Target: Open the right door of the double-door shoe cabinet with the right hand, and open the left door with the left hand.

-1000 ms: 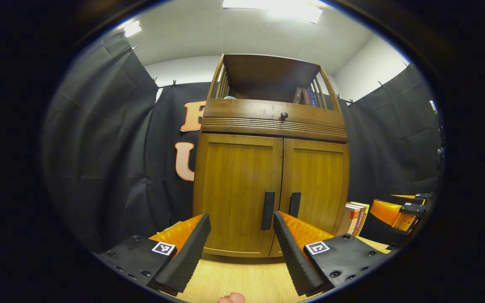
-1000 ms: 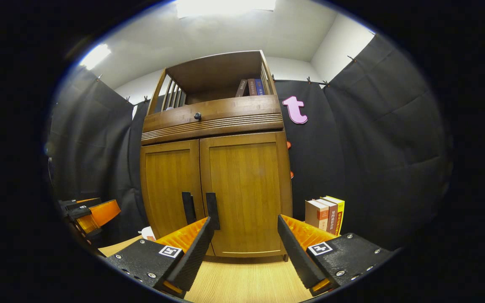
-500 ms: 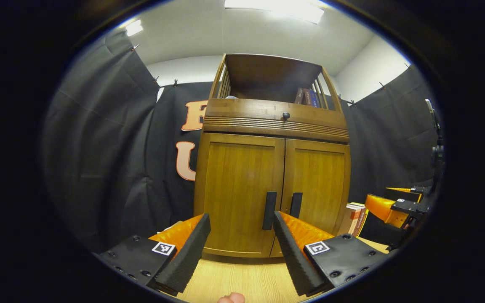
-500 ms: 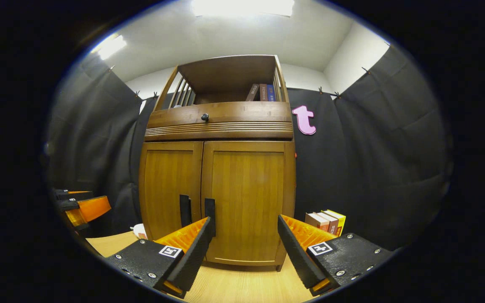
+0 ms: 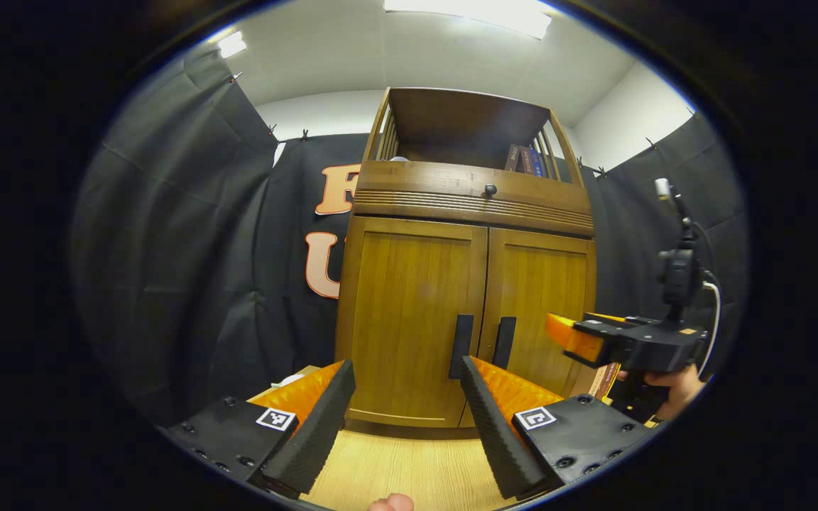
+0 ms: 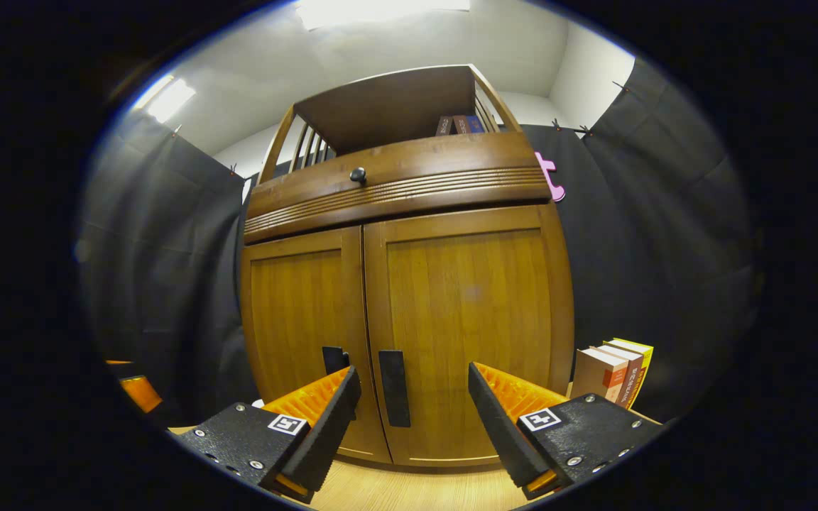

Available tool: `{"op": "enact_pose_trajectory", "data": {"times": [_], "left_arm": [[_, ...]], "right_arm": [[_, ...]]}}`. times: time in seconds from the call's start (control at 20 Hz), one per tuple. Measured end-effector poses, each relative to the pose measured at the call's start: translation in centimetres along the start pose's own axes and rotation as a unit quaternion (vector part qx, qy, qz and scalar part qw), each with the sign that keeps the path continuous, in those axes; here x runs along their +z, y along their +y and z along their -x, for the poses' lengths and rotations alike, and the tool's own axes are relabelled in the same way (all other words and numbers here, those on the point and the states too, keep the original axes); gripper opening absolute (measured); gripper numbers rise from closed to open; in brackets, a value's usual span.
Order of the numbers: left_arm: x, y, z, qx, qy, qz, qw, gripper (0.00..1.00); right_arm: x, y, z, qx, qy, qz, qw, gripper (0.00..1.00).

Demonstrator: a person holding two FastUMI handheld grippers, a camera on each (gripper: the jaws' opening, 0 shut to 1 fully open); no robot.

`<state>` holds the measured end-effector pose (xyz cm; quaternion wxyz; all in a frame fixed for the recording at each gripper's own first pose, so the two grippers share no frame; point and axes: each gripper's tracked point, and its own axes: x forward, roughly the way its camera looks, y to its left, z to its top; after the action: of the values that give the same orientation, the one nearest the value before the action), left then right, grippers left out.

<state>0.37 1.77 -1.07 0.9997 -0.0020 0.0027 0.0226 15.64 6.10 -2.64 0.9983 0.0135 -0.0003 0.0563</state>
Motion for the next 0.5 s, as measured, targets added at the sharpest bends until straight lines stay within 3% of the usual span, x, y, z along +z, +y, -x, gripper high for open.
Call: {"op": "enact_pose_trajectory", "data": {"times": [0.05, 0.15, 0.2, 0.25, 0.35, 0.4, 0.45, 0.5], "left_arm": [[-0.2, 0.2, 0.2, 0.003, 0.003, 0.0, 1.0, 0.96], [-0.2, 0.8, 0.5, 0.011, 0.003, -0.001, 1.0, 0.92], [-0.2, 1.3, 0.7, 0.016, 0.002, -0.003, 1.0, 0.92], [-0.1, 1.8, 0.7, 0.021, 0.001, -0.003, 1.0, 0.92], [0.0, 2.7, 0.9, 0.032, 0.001, -0.005, 0.999, 0.92], [-0.1, 3.2, 0.9, 0.037, 0.001, -0.006, 0.999, 0.92], [-0.2, 3.7, 0.9, 0.042, 0.002, -0.006, 0.999, 0.92], [-0.3, 4.1, 0.8, 0.046, 0.003, -0.007, 0.999, 0.92]], "right_arm": [[-0.8, 0.0, -1.5, -0.003, 0.008, 0.005, 1.0, 0.93], [-2.1, 0.2, -4.2, -0.01, 0.02, 0.012, 1.0, 0.93], [-2.7, 0.2, -5.2, -0.014, 0.026, 0.012, 1.0, 0.98], [-3.4, 0.2, -6.0, -0.016, 0.034, 0.013, 0.999, 0.94], [-4.7, 0.4, -7.2, -0.018, 0.048, 0.02, 0.999, 0.98], [-5.2, 0.5, -7.6, -0.018, 0.052, 0.026, 0.998, 0.89], [-5.7, 0.7, -8.2, -0.017, 0.055, 0.032, 0.998, 0.89], [-6.1, 0.8, -8.7, -0.017, 0.059, 0.038, 0.997, 0.97]]}}
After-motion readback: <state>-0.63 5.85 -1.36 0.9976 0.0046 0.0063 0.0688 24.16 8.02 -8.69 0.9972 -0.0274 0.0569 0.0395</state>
